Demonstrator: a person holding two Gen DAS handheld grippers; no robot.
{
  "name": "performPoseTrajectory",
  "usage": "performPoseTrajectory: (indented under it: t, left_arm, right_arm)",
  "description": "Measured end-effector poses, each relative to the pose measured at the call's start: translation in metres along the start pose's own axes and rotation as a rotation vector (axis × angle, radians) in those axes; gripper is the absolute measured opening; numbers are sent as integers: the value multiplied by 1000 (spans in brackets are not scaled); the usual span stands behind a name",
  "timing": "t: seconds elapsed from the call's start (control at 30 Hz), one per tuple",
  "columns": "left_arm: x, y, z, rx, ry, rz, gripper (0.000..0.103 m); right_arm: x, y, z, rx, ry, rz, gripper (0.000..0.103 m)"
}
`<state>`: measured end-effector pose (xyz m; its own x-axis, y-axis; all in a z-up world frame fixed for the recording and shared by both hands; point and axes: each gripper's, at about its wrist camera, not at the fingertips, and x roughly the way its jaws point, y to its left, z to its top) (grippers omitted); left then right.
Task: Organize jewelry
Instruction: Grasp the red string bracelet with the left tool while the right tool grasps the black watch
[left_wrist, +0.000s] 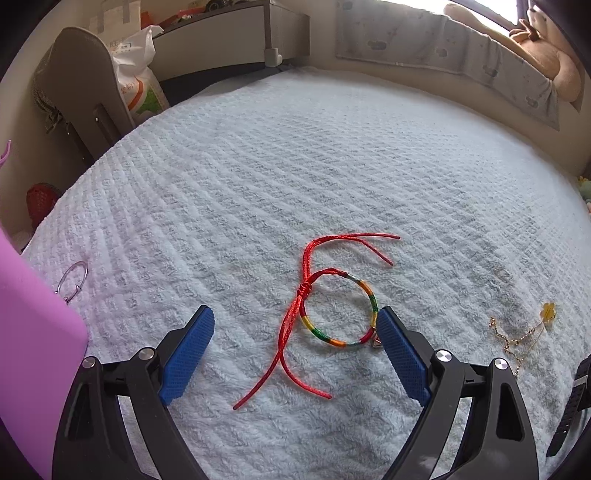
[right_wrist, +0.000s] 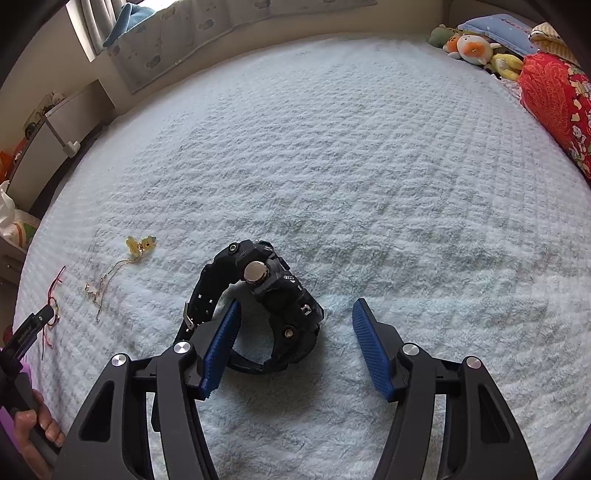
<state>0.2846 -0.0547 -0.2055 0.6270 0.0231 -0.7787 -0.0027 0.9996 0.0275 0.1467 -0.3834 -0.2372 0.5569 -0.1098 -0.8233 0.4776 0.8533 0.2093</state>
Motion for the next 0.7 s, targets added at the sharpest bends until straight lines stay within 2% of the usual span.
performPoseTrajectory:
  t: [0.23,0.5,0.7]
  left_arm:
    - [16,-7,3,32,31,-36,88]
    - [30,-14,4,57,51,-22,92]
    - [32,-15,7,64,55,-19,90]
  right_arm:
    - [7,1,3,-15,-8,-3,60]
    - [6,-6,2,-21,-21,-10,60]
    - [9,-1,2,-31,-28,-35,58]
